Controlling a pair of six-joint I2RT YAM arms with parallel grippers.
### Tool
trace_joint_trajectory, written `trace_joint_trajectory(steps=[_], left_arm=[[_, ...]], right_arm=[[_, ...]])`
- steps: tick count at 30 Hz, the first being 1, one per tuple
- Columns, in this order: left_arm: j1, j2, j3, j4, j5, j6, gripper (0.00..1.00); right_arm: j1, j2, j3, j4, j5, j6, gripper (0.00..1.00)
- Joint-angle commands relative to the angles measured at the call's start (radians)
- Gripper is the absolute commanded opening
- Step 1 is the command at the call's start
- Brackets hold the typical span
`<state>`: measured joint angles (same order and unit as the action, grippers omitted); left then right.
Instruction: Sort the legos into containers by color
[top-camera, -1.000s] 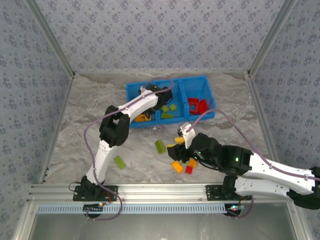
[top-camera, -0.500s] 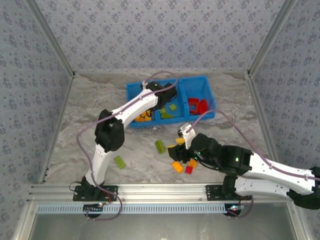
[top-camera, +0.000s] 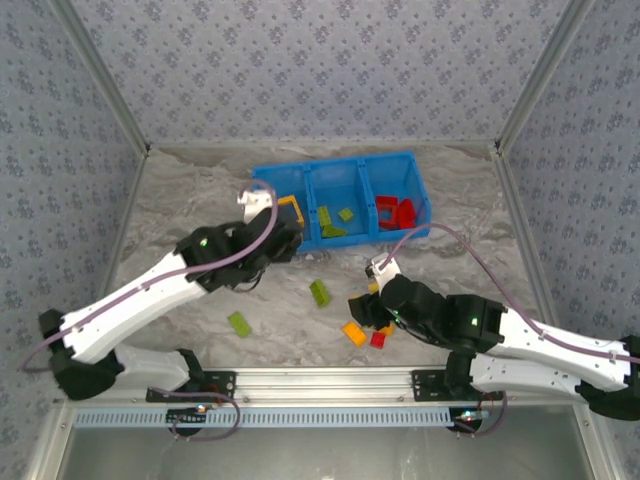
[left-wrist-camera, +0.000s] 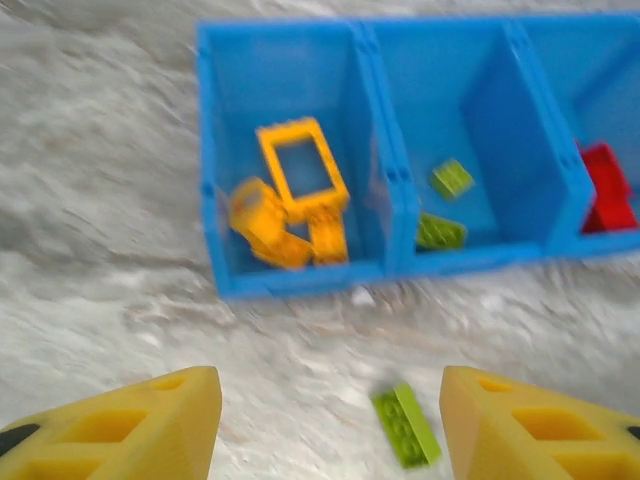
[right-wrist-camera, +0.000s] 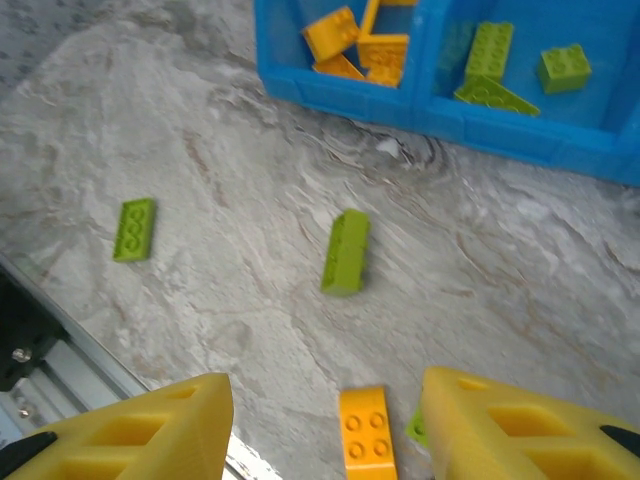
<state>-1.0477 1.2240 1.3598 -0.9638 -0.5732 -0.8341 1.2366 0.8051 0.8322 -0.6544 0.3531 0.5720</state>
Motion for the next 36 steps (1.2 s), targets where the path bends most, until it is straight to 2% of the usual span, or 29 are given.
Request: trace_joint_trajectory(steps=[1, 6, 9, 11, 16, 21, 24, 28, 36], left_arm=[[-0.049, -0.120, -0.194, 0.169, 0.250, 0.020, 0.59], [-0.140, -0.335, -0.447, 0.308, 0.381, -0.074, 0.59], [-0.177, -0.415, -0.536, 0.403, 0.472, -0.097, 0.60], [-0.182, -0.440, -0.550, 0.401, 0.510, -0.099, 0.60], [-0.191, -0.452, -0.509, 0.340, 0.502, -0.079, 0.60], [-0.191, -0.414, -0.487, 0.364, 0.501, -0.058, 0.60], [-0.191, -0.379, -0.481, 0.375, 0.505, -0.053, 0.60], [-0.199, -0.350, -0.475, 0.391, 0.508, -0.051, 0.60], [-0.201, -0.347, -0.477, 0.398, 0.494, -0.049, 0.60]], right_arm=[[0.000, -0.006, -0.025, -0.100, 0.020, 0.108, 0.55], [0.021, 0.025, -0.070, -0.202, -0.050, 0.233, 0.54], [0.059, 0.048, -0.119, -0.229, -0.081, 0.331, 0.54], [0.082, 0.071, -0.156, -0.220, -0.104, 0.391, 0.55], [0.094, 0.138, -0.236, -0.210, -0.145, 0.544, 0.60], [0.026, 0.132, -0.335, -0.097, -0.237, 0.686, 0.62], [-0.025, 0.097, -0.396, 0.001, -0.283, 0.714, 0.62], [-0.089, 0.081, -0.405, 0.033, -0.296, 0.696, 0.63], [-0.147, 0.163, -0.374, 0.050, -0.310, 0.683, 0.63]])
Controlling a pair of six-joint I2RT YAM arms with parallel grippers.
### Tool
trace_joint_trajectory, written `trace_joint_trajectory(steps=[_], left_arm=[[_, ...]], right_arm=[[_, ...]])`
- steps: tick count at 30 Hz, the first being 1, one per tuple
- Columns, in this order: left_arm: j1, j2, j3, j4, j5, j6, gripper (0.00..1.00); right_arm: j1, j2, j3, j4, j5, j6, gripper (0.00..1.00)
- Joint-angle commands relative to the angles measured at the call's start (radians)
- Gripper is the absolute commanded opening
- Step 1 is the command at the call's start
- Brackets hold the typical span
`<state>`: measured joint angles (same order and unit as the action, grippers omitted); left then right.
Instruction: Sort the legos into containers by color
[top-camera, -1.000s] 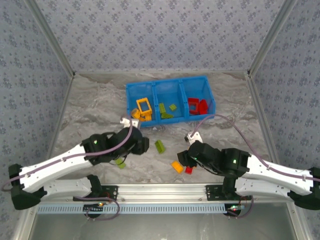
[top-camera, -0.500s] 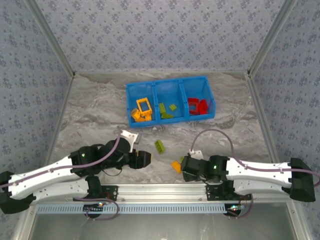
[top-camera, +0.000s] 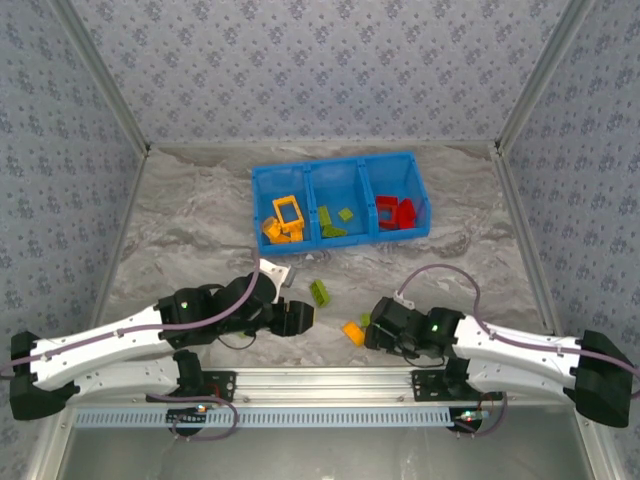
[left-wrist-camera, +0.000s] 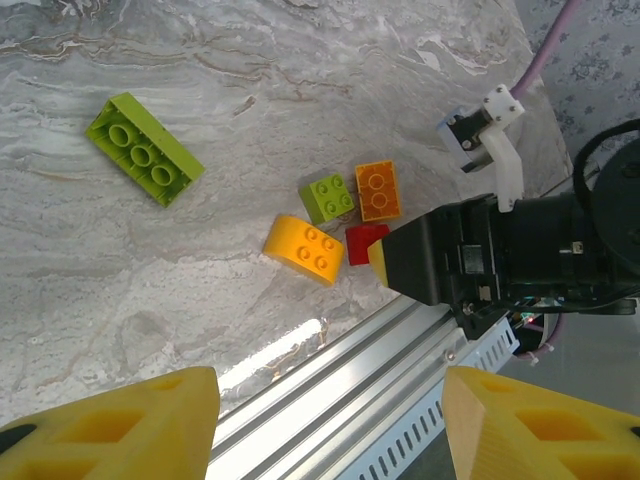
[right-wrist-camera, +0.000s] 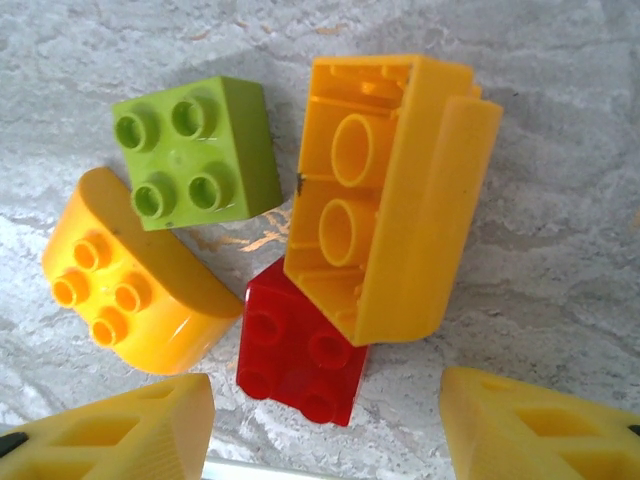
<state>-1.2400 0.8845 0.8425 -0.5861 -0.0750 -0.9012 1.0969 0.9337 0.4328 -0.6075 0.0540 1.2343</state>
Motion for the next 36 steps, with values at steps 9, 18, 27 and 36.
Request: trace_joint_trajectory(steps=[9, 18, 27, 36], left_arm=[[-0.010, -0.028, 0.020, 0.031, -0.012, 0.010, 0.60], [-0.010, -0.025, 0.017, 0.040, -0.013, 0.011, 0.59], [-0.010, -0.018, 0.015, 0.042, -0.022, 0.010, 0.57], [-0.010, -0.010, 0.032, 0.092, -0.053, 0.001, 0.56]], right_arm=[[-0.017, 0.104, 0.039, 0.059, 0.006, 0.032, 0.62], [-0.026, 0.168, 0.054, 0.030, 0.022, 0.055, 0.57], [-0.028, 0.239, 0.082, 0.032, 0.045, 0.052, 0.40], [0.012, 0.157, 0.284, -0.196, 0.153, -0.051, 0.20]])
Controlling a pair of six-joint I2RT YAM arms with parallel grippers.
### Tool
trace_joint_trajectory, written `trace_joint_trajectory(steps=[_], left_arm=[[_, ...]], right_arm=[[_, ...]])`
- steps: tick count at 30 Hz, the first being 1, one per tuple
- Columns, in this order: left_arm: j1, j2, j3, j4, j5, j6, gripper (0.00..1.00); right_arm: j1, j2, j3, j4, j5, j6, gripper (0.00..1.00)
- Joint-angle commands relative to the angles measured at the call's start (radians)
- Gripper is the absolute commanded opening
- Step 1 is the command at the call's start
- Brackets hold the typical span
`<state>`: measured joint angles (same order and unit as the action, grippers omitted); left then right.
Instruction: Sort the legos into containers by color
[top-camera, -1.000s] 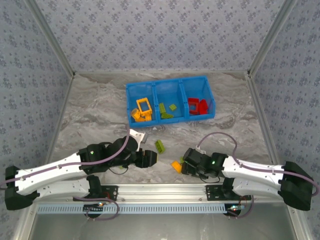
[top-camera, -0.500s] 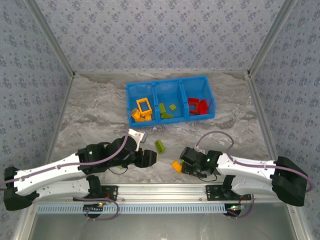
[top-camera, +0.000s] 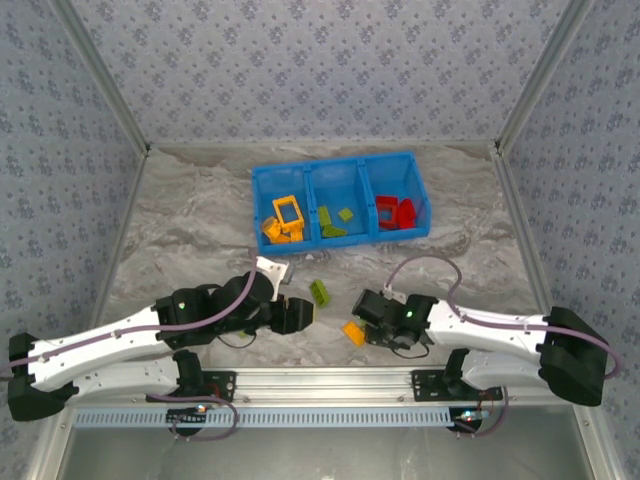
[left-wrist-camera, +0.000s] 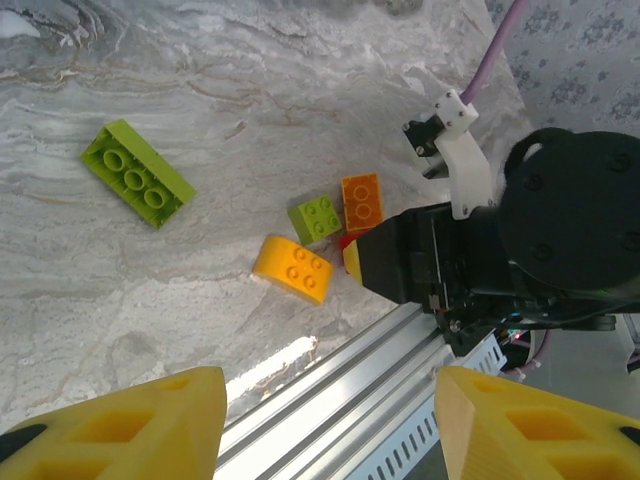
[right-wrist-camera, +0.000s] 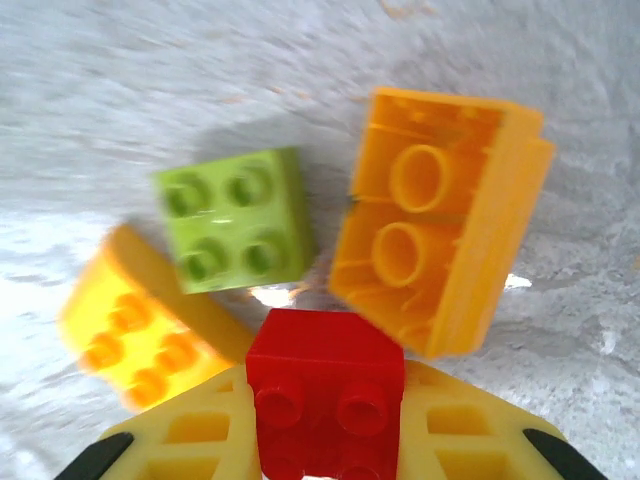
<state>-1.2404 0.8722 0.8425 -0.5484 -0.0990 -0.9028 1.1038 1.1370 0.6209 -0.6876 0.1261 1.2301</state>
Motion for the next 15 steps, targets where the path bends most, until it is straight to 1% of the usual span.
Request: trace_joint_trajectory(steps=[1, 2, 4, 6, 8, 10, 11, 12, 15], left_arm=[[-0.009, 0.008, 0.042, 0.069, -0.033, 0.007, 0.56], [-0.010, 0.015, 0.055, 0.077, -0.038, 0.013, 0.56], [-0.010, 0.044, 0.091, 0.098, -0.055, 0.034, 0.56], [-0.010, 0.081, 0.131, 0.111, -0.076, 0.057, 0.57], [-0.010, 0.125, 0.166, 0.123, -0.111, 0.071, 0.57], [-0.010, 0.178, 0.195, 0.152, -0.147, 0.069, 0.57], [-0.009, 0.199, 0.204, 0.166, -0.163, 0.064, 0.57], [-0.010, 0.223, 0.213, 0.185, -0.180, 0.055, 0.57], [-0.010, 0.287, 0.219, 0.234, -0.215, 0.027, 0.56]], right_arm=[[-0.009, -0.061, 0.136, -0.158, 0.088, -0.074, 0.20], [-0.031, -0.077, 0.171, -0.194, 0.096, -0.108, 0.20], [-0.118, -0.101, 0.252, -0.245, 0.104, -0.214, 0.20], [-0.238, -0.103, 0.320, -0.253, 0.096, -0.336, 0.20], [-0.380, -0.069, 0.391, -0.227, 0.052, -0.459, 0.20], [-0.524, 0.009, 0.469, -0.170, 0.001, -0.568, 0.20], [-0.572, 0.053, 0.506, -0.149, -0.009, -0.592, 0.20], [-0.620, 0.109, 0.546, -0.121, -0.020, -0.651, 0.20], [-0.726, 0.300, 0.684, -0.051, -0.023, -0.729, 0.20]])
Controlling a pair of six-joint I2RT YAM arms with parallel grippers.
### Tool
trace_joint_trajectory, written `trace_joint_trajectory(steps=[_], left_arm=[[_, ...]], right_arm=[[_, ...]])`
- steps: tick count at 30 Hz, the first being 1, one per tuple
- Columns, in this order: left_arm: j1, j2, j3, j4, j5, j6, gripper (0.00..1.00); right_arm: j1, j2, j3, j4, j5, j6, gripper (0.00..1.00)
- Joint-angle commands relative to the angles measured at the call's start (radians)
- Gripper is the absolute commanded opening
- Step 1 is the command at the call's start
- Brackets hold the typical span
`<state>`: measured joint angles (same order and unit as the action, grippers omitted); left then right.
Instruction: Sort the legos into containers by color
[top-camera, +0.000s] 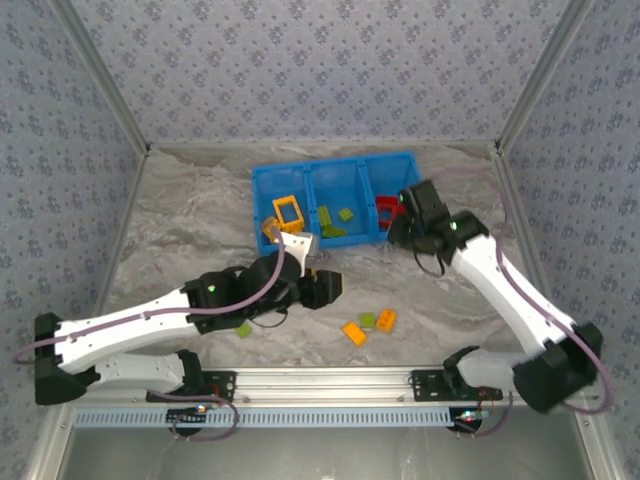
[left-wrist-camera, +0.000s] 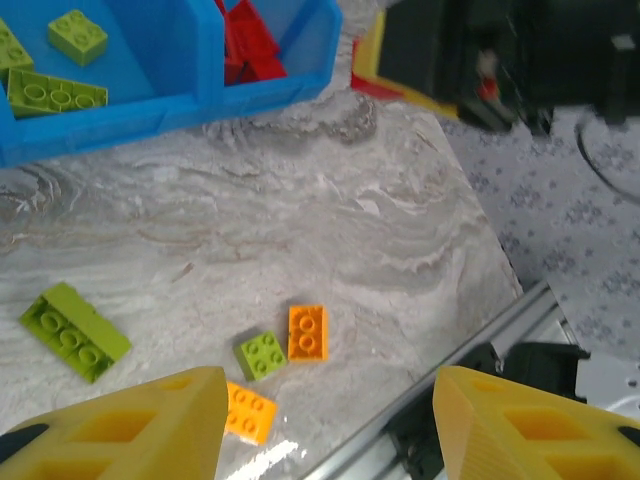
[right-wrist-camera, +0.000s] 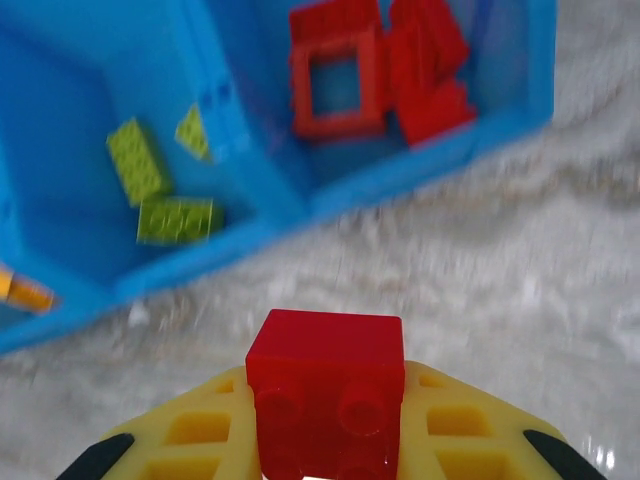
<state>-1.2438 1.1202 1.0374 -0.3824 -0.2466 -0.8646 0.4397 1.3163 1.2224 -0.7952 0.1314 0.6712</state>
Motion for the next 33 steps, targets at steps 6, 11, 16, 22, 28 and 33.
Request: trace_joint_trajectory(steps=[6, 11, 16, 22, 28, 33], left_arm=[[-0.011, 0.136, 0.021, 0.137, -0.063, -0.046, 0.55], [-0.022, 0.173, 0.023, 0.148, -0.088, -0.045, 0.54], [-0.032, 0.172, -0.002, 0.172, -0.133, -0.048, 0.54], [-0.033, 0.178, -0.004, 0.156, -0.157, -0.056, 0.54], [-0.032, 0.185, 0.003, 0.040, -0.207, -0.140, 0.54], [-0.032, 0.167, 0.033, -0.148, -0.263, -0.233, 0.54]], right_arm=[[-0.169, 0.522, 0.378, 0.112, -0.018, -0.242, 0.20], [-0.204, 0.810, 0.645, 0.052, -0.021, -0.247, 0.19], [-0.204, 0.961, 0.770, 0.041, 0.005, -0.236, 0.27], [-0.201, 1.009, 0.815, 0.032, 0.022, -0.234, 0.41], [-0.181, 0.893, 0.776, 0.031, 0.047, -0.253, 0.59], [-0.146, 0.689, 0.722, 0.038, 0.070, -0.271, 0.55]])
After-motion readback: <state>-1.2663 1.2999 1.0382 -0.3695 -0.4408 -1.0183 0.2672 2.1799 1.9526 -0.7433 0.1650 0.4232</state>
